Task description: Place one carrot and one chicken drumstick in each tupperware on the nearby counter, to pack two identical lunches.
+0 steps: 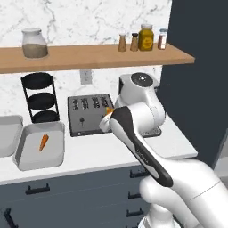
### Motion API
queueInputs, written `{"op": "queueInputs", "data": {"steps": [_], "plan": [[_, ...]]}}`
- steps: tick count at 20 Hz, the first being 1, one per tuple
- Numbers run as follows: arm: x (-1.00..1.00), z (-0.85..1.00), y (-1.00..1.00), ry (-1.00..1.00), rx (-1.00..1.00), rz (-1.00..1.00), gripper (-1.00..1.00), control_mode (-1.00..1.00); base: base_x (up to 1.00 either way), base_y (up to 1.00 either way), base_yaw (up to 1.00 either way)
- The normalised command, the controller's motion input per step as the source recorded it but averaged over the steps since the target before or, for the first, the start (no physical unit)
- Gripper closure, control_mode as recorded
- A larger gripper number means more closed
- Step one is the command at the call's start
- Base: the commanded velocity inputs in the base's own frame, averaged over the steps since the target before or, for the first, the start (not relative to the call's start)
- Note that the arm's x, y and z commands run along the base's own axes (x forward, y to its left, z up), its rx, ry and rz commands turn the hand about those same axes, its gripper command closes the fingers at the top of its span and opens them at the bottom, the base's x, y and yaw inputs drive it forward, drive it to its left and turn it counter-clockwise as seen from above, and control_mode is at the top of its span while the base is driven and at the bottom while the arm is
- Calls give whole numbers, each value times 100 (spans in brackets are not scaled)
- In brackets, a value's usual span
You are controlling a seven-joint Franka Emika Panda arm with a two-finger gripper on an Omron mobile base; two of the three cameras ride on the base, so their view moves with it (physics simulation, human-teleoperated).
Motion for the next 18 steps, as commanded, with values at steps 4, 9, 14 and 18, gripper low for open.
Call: {"op": "queueInputs", "data": {"steps": [4, 9, 14, 18], "plan": [[0, 0, 0, 0, 0, 0, 100, 100, 27, 100, -27], [0, 0, 0, 0, 0, 0, 100, 100, 6, 100, -34], [16, -15, 0, 6, 0, -5, 100, -100, 53, 69, -30], [28, -100, -24, 28, 2, -19, 100, -100, 0, 0, 0]]}}
